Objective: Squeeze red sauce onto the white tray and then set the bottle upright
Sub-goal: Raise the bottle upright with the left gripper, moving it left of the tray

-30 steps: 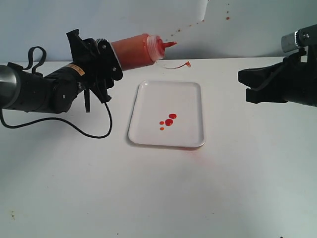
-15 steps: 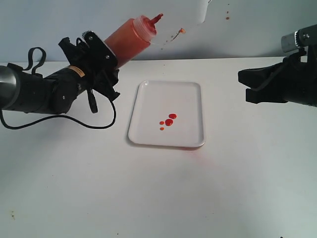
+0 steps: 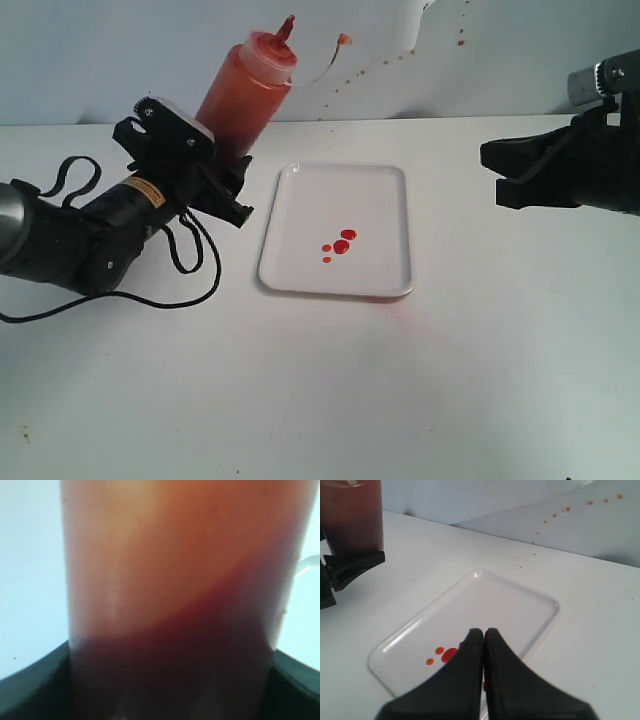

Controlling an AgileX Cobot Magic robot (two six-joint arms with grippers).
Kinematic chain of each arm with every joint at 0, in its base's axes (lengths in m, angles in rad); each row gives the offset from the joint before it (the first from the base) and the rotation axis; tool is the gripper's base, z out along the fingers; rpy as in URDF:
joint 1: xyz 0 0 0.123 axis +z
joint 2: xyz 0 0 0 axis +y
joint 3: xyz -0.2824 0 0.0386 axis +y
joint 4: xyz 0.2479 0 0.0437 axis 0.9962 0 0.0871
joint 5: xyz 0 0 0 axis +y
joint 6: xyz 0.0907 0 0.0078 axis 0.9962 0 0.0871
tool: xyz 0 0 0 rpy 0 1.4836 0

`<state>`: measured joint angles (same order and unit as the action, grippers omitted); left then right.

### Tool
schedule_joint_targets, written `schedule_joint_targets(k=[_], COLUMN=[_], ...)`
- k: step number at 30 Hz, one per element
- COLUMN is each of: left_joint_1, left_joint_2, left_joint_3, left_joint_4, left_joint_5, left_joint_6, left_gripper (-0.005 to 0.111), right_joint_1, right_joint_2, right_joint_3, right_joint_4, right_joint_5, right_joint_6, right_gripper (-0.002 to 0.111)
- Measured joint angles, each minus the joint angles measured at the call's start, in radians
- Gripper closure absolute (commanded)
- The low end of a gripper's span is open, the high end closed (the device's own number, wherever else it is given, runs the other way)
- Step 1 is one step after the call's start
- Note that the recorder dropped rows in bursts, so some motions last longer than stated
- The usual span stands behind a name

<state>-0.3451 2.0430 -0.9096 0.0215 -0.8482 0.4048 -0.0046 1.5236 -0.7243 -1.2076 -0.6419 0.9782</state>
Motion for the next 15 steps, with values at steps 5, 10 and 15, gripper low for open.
schedule_joint_targets(k=[5,10,15], left_joint_1=[0.025,0.134,0.25], left_joint_2=[0.0,0.0,0.0], left_joint_3=[0.078,0.165,0.248], left_joint_4=[0.063,0.252,0.47], left_joint_5=[-0.155,-0.301,-0.305], left_joint_6=[-0.141,-0.351,-0.47], left_gripper=[0.107,0.107,0.107], right_joint_1=[0.0,0.0,0.0], right_joint_2=[0.0,0.008,0.128], right_joint_3=[0.0,0.0,0.0], right_joint_4=[-0.004,-0.008,-0.092], right_joint_5=[0.0,0.0,-0.112], right_joint_6=[0.0,0.0,0.025], right_gripper=[0.108,0.108,0.108])
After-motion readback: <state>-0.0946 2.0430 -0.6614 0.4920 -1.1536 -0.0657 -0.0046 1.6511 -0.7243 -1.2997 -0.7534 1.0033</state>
